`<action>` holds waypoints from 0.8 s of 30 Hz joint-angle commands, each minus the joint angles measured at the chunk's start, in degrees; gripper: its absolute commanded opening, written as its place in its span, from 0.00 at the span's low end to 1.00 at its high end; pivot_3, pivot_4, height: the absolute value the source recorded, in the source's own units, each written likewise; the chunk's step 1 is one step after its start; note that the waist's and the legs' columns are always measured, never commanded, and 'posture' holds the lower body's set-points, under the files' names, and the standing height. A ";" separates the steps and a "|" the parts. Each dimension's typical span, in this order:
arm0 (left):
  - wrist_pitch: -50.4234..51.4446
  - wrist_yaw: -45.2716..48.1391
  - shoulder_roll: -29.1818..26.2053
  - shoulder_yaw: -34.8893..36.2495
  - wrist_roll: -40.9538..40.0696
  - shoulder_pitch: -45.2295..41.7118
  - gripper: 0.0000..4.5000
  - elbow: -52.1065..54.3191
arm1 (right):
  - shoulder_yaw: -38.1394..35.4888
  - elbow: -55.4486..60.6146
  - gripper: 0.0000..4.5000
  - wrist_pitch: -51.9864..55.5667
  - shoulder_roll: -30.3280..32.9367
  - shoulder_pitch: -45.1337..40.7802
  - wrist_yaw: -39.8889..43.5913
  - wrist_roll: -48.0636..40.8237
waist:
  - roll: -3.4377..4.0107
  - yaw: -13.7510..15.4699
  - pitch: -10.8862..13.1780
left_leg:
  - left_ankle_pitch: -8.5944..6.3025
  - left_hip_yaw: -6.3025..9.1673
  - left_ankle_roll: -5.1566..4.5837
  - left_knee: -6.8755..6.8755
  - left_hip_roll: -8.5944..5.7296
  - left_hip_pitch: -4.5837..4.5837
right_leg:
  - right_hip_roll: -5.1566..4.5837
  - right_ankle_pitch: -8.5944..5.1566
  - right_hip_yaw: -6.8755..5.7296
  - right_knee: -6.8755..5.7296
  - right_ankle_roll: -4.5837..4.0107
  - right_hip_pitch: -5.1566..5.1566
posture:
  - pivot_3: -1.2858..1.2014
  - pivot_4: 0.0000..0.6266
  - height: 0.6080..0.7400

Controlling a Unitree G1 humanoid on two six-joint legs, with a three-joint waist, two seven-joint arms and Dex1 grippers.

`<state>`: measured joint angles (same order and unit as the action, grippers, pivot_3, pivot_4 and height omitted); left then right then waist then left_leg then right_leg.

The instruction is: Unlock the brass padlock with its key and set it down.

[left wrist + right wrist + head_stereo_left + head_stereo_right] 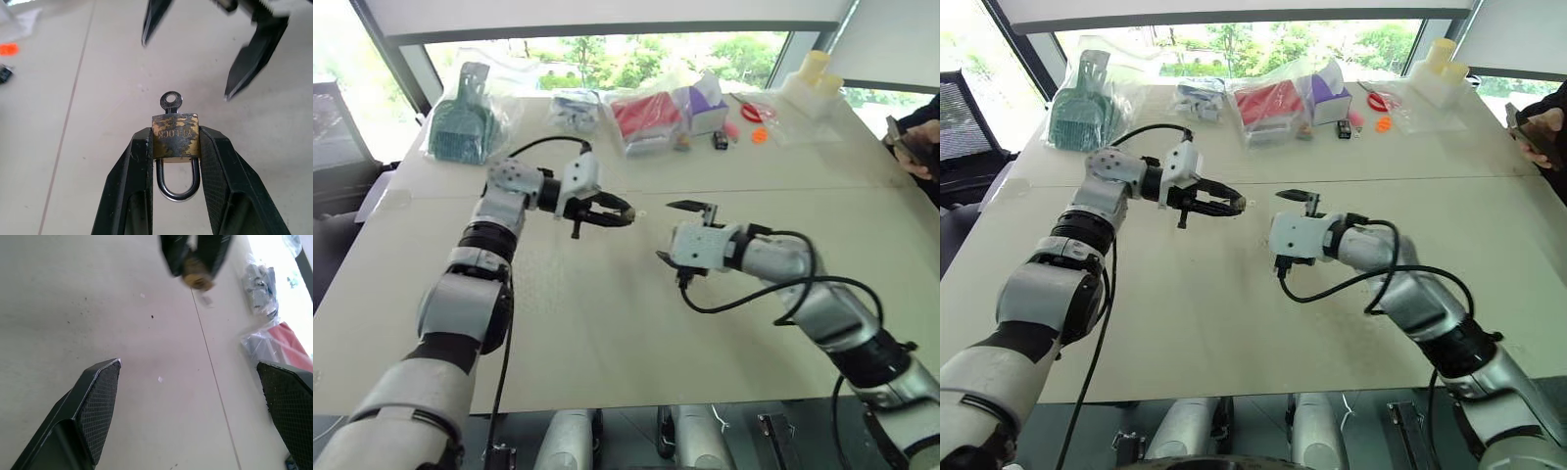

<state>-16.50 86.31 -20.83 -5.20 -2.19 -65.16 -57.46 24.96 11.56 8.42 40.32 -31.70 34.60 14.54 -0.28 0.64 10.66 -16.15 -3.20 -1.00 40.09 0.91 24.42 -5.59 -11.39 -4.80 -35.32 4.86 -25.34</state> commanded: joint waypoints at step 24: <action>7.11 -1.90 -2.67 -1.16 -3.32 6.94 0.16 15.43 | -1.22 -6.73 0.00 -16.77 -8.02 -4.80 -5.70 17.03 | 0.01 -0.05 0.00 | 0.02 -0.17 0.03 0.00 0.01 -0.03 | 0.02 0.00 -0.01 -0.05 0.00 0.02 | 0.52 0.24 1.00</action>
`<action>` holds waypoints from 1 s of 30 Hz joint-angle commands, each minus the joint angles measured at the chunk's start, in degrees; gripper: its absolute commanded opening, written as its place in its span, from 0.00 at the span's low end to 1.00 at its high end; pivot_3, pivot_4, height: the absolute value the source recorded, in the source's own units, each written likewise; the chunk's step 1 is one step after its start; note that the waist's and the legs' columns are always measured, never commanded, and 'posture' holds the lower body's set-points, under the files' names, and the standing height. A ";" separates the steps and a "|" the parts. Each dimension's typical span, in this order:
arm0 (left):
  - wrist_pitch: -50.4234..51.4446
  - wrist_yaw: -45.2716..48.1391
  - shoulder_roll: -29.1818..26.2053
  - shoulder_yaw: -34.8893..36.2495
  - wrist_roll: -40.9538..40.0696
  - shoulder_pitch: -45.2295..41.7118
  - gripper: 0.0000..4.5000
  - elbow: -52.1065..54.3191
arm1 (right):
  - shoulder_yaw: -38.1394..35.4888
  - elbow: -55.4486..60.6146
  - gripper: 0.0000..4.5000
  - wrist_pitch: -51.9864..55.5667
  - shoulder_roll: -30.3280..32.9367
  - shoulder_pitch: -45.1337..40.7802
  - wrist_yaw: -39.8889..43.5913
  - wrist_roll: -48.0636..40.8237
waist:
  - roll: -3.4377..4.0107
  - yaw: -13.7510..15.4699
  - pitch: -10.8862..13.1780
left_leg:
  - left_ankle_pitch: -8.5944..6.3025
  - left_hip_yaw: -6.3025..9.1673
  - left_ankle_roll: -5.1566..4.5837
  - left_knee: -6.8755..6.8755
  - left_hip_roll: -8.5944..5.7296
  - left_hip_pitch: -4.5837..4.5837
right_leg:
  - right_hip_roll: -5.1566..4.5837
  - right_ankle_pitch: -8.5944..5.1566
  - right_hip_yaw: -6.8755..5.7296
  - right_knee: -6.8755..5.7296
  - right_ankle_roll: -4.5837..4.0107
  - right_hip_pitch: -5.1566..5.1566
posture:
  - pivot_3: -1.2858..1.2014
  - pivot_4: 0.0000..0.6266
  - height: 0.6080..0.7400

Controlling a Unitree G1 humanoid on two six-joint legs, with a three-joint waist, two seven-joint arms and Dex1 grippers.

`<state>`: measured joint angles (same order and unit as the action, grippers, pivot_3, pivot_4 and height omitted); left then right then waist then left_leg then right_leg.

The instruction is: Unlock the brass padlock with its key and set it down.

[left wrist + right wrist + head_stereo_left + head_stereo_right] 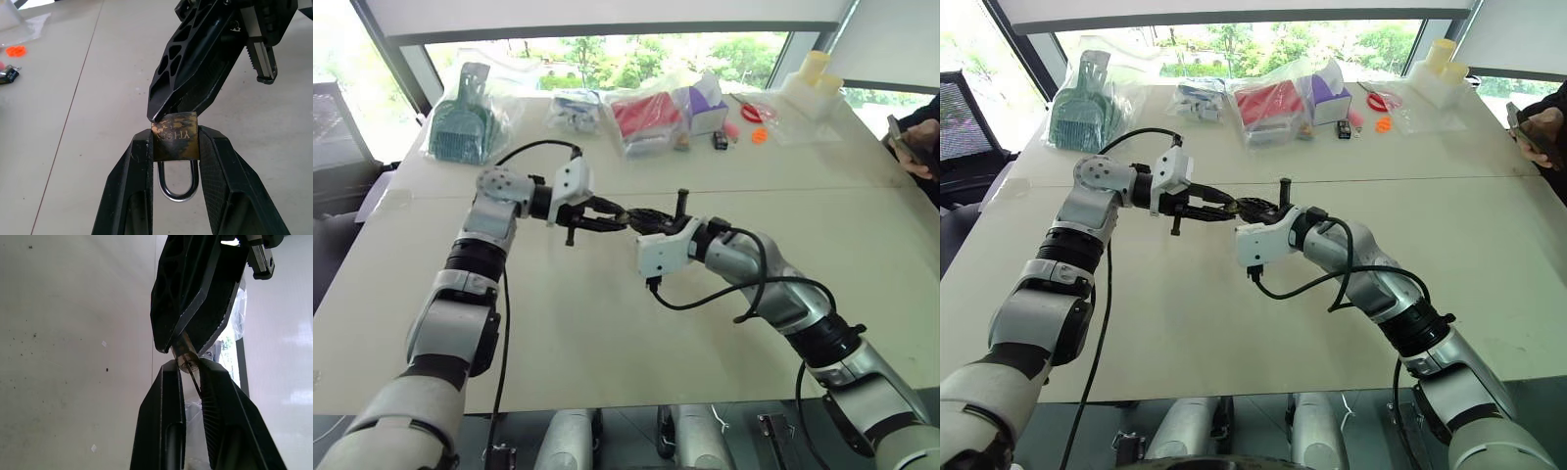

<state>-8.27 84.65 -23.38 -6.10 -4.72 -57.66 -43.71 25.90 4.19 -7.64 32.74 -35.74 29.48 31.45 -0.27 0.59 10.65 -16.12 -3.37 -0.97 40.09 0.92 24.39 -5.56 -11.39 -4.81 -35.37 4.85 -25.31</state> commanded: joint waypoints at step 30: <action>-3.36 -1.81 -0.51 -1.43 -0.32 -0.84 0.16 1.12 | -4.10 0.26 0.21 -3.01 0.42 -0.48 2.20 1.89 | 0.00 0.01 0.00 | 0.00 -0.01 0.01 0.00 0.00 0.00 | 0.00 0.00 0.00 -0.01 0.00 0.00 | 0.52 0.24 1.00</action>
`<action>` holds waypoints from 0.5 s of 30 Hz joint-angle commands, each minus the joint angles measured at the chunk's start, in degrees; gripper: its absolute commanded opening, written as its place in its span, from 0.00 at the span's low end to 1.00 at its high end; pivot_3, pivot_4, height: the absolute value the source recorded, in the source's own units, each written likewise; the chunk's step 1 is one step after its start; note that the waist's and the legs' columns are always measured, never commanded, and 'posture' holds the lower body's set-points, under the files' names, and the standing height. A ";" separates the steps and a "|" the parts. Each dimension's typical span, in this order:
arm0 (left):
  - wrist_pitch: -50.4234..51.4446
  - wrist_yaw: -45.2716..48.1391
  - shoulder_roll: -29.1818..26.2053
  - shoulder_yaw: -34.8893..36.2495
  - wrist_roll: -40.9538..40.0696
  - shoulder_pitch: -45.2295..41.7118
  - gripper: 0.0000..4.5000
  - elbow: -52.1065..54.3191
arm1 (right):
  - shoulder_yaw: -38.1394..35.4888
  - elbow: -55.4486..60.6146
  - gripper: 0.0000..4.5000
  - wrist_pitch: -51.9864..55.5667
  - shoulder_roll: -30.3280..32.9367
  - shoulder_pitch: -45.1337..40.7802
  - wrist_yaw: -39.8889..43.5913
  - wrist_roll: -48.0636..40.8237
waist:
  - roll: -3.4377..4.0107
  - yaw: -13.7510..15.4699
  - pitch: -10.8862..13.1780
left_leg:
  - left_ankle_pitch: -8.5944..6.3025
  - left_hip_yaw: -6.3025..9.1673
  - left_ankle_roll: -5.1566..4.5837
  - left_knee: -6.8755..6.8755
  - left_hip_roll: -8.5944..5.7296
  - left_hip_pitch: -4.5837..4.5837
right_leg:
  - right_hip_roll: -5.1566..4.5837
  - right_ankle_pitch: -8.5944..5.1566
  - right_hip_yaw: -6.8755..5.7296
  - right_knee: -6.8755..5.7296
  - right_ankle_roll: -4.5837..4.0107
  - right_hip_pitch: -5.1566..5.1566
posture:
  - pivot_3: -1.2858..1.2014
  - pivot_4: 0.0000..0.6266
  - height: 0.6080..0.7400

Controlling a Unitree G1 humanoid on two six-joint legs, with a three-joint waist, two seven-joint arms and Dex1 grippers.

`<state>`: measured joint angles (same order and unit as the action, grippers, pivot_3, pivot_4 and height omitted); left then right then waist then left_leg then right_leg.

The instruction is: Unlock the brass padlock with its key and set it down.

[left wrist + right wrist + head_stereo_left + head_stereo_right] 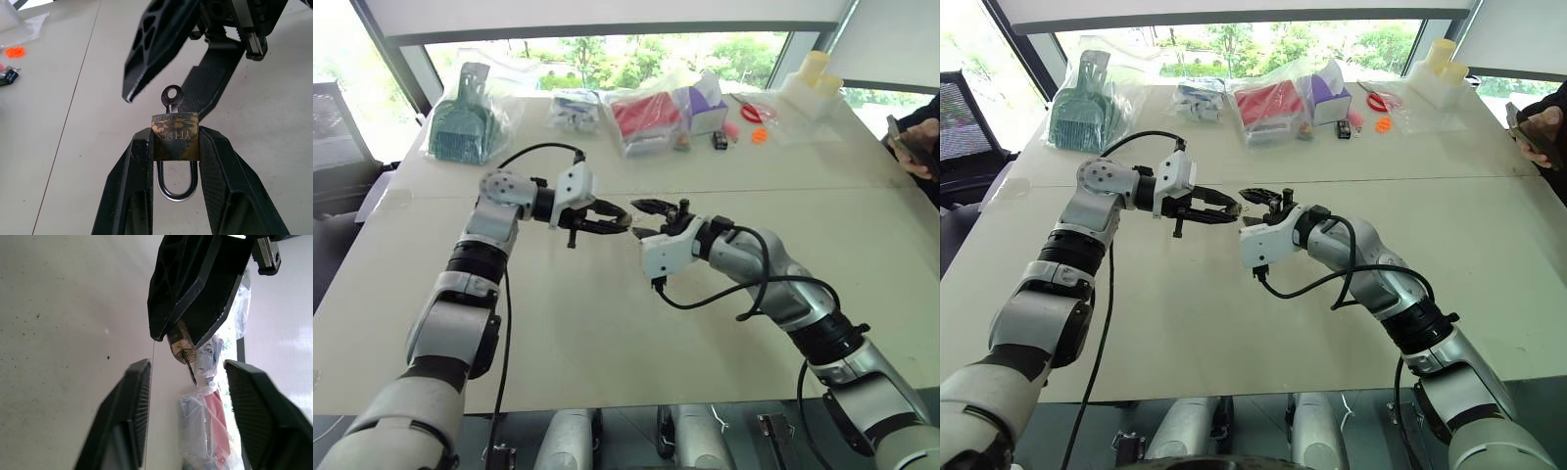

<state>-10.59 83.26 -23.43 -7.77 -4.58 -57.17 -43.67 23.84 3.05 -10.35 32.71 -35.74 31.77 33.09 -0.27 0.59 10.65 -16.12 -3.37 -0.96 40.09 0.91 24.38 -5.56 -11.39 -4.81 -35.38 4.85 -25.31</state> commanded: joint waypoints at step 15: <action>-9.70 -5.54 -0.30 -1.18 2.71 -1.54 0.16 2.48 | -2.58 1.88 0.03 3.66 -0.69 0.11 6.21 -3.99 | 0.00 0.03 0.00 | 0.00 0.00 0.00 0.00 0.00 0.00 | 0.00 0.00 0.00 0.00 0.00 0.00 | 0.52 0.24 1.00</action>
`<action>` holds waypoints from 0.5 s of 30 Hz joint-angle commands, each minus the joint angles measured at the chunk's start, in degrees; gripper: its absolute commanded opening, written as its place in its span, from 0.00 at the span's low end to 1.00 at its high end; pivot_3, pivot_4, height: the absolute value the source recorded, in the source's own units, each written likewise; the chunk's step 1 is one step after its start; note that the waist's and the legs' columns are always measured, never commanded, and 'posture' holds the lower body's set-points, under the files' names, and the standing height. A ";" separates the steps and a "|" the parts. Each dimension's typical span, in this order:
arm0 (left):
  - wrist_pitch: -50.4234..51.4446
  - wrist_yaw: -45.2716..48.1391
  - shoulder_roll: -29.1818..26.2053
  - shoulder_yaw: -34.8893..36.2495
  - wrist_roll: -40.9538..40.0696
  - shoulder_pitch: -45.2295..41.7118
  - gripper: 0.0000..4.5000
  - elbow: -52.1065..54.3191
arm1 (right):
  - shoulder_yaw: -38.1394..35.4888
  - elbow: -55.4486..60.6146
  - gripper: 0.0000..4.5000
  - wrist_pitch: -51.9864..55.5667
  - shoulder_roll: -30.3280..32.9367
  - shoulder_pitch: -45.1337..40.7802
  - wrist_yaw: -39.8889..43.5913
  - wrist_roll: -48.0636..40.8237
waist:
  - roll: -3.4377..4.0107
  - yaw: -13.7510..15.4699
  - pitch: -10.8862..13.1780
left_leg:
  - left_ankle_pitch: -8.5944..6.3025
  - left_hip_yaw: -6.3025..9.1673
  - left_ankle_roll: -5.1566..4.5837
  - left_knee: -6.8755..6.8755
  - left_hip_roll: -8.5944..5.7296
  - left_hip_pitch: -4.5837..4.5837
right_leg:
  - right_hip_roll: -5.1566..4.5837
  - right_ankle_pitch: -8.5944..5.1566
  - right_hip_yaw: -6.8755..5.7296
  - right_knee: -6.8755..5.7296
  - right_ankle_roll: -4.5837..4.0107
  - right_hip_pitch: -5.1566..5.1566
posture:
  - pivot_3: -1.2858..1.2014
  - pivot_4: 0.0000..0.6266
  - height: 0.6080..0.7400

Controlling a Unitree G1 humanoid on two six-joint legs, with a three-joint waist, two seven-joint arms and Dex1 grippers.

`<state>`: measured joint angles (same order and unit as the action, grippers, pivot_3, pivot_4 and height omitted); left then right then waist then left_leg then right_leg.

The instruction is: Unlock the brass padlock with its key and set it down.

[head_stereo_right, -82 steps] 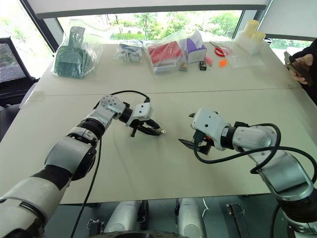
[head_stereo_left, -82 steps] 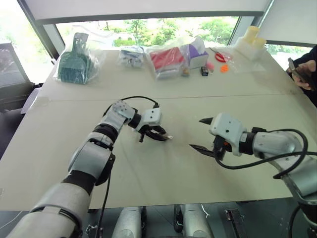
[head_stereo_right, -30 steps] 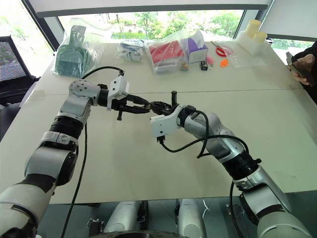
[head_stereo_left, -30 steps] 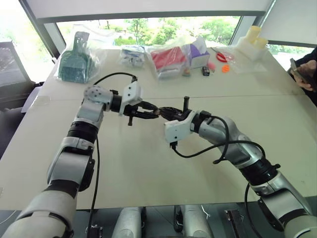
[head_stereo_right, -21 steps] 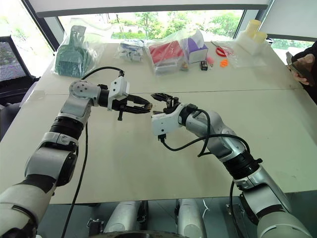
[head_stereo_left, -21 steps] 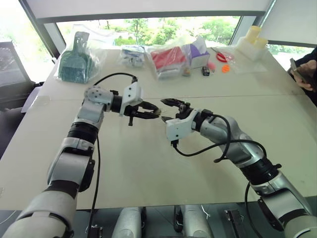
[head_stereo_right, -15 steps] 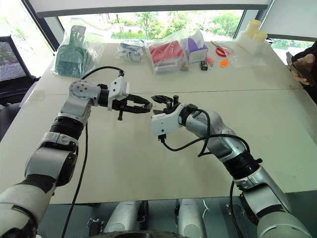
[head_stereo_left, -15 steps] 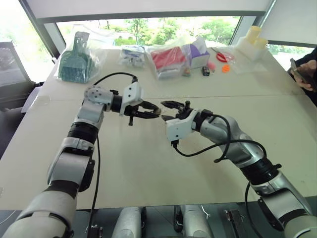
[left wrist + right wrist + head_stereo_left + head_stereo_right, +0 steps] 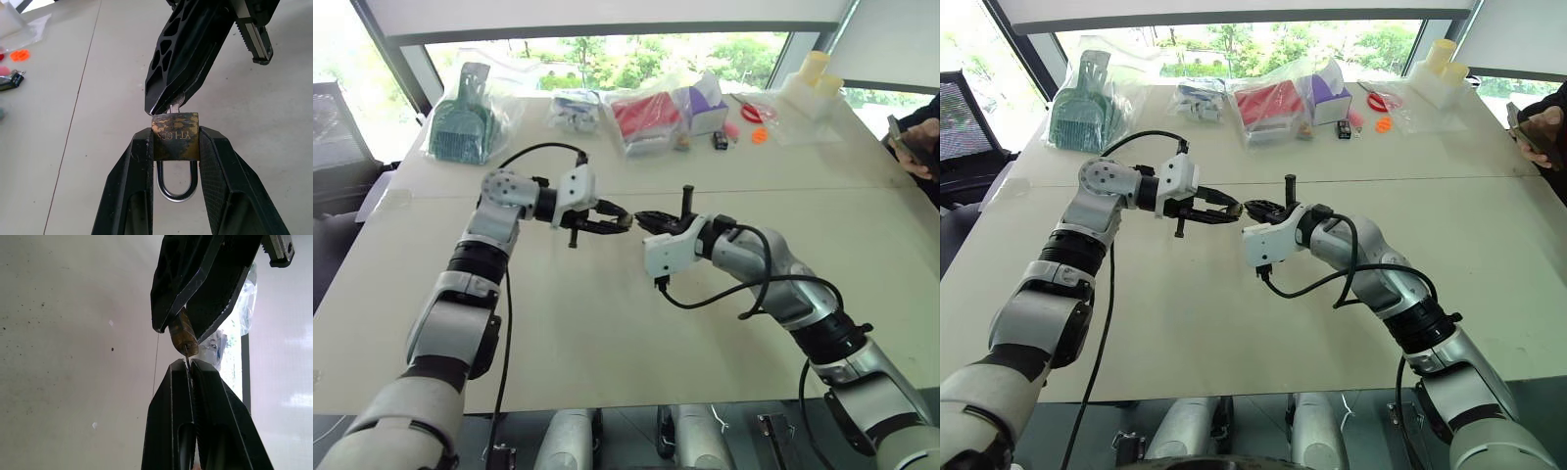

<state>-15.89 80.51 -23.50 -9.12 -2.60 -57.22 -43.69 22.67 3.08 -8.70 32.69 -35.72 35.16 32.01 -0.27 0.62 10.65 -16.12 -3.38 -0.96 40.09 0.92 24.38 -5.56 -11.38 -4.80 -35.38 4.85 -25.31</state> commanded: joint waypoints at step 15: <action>-21.79 -12.09 -1.12 -3.96 8.45 -1.30 0.16 2.94 | -1.52 2.82 0.03 17.60 -6.29 -3.06 15.14 -11.80 | 0.01 0.05 0.00 | 0.00 0.00 0.00 0.00 0.00 -0.01 | 0.00 0.01 0.00 -0.02 -0.01 0.00 | 0.52 0.24 1.00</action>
<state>-35.82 70.34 -24.89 -13.42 7.06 -56.98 -43.65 19.91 3.98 9.57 27.49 -38.05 49.56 21.52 -0.27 0.68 10.65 -16.12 -3.38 -0.96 40.09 0.92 24.37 -5.57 -11.38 -4.81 -35.40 4.85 -25.31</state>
